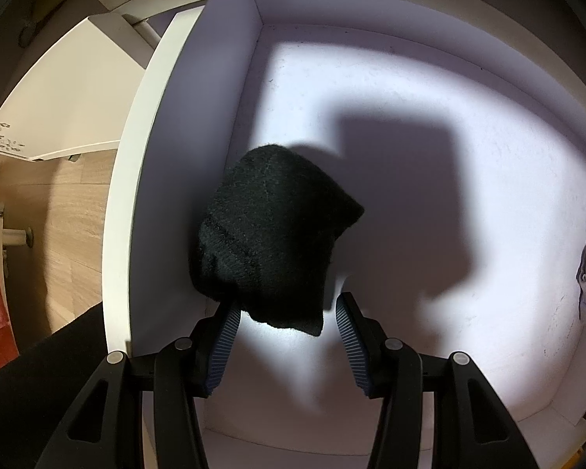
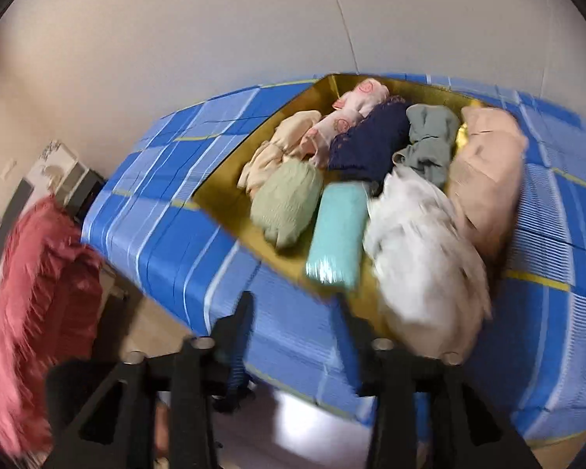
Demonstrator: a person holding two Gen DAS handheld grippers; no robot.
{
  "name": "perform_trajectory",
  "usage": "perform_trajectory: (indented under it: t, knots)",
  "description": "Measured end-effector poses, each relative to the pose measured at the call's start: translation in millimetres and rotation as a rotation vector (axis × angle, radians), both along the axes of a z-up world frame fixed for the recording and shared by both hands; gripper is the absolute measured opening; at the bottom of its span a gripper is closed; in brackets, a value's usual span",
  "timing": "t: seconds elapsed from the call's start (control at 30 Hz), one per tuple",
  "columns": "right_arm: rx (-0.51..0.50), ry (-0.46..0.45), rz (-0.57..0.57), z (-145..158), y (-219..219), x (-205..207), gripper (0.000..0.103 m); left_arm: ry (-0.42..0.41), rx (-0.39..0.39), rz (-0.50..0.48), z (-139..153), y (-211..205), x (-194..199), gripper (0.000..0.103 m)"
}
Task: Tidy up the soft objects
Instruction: 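Return the right gripper to the drawer above the grey knit hat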
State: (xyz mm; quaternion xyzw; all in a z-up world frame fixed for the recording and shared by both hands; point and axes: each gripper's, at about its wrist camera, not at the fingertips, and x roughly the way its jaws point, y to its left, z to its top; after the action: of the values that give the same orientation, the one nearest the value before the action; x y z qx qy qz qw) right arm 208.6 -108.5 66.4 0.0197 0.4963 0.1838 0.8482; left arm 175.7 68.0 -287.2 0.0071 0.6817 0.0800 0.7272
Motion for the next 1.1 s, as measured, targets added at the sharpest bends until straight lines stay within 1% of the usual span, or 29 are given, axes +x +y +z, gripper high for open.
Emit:
perform_trajectory:
  t: [0.07,0.1,0.2,0.27,0.43,0.6,0.67,0.8,0.87,0.97,1.03,1.1]
  knots:
    - [-0.020,-0.019,0.029,-5.5,-4.4,-26.3,0.052,-0.003,0.001,0.001,-0.8,-2.9,-1.9,0.051]
    - [-0.023,-0.014,0.045,-12.1,-6.8,-39.2,0.052,-0.002,0.002,0.001,-4.6,-4.8,-1.5,0.051]
    - [-0.055,0.016,0.049,-34.3,-12.8,-61.5,0.052,-0.004,0.006,0.000,-4.6,-7.3,-1.6,0.051]
    - [-0.088,0.045,0.053,-56.9,-17.1,-72.6,0.052,-0.005,0.008,-0.002,-4.6,-8.1,-2.3,0.051]
    - [-0.154,0.159,0.024,-117.2,-25.0,-83.0,0.052,-0.007,0.004,0.000,-3.8,-8.7,-3.2,0.051]
    - [-0.325,0.306,0.009,-176.4,-27.0,-87.2,0.052,-0.009,0.006,-0.003,-3.5,-8.7,-4.3,0.051]
    - [-0.348,0.356,-0.005,-192.6,-28.2,-86.8,0.052,-0.009,0.009,-0.005,-3.8,-9.2,-4.4,0.051]
    - [-0.381,0.426,-0.058,-215.4,-36.1,-86.9,0.053,-0.014,0.009,-0.004,-3.3,-9.8,-4.7,0.051]
    - [-0.388,0.475,-0.089,-227.3,-40.7,-88.4,0.054,-0.020,0.008,-0.005,-2.3,-10.1,-4.7,0.051]
    - [-0.346,0.540,-0.133,-239.3,-49.5,-89.6,0.058,-0.035,-0.005,0.000,1.1,-9.3,-5.5,0.051]
    - [-0.313,0.562,-0.155,-242.5,-53.6,-89.4,0.059,-0.050,-0.021,0.000,3.8,-9.4,-4.8,0.051]
    - [-0.302,0.566,-0.163,-243.8,-54.9,-89.1,0.060,-0.063,-0.054,-0.006,5.2,-10.6,-4.4,0.051]
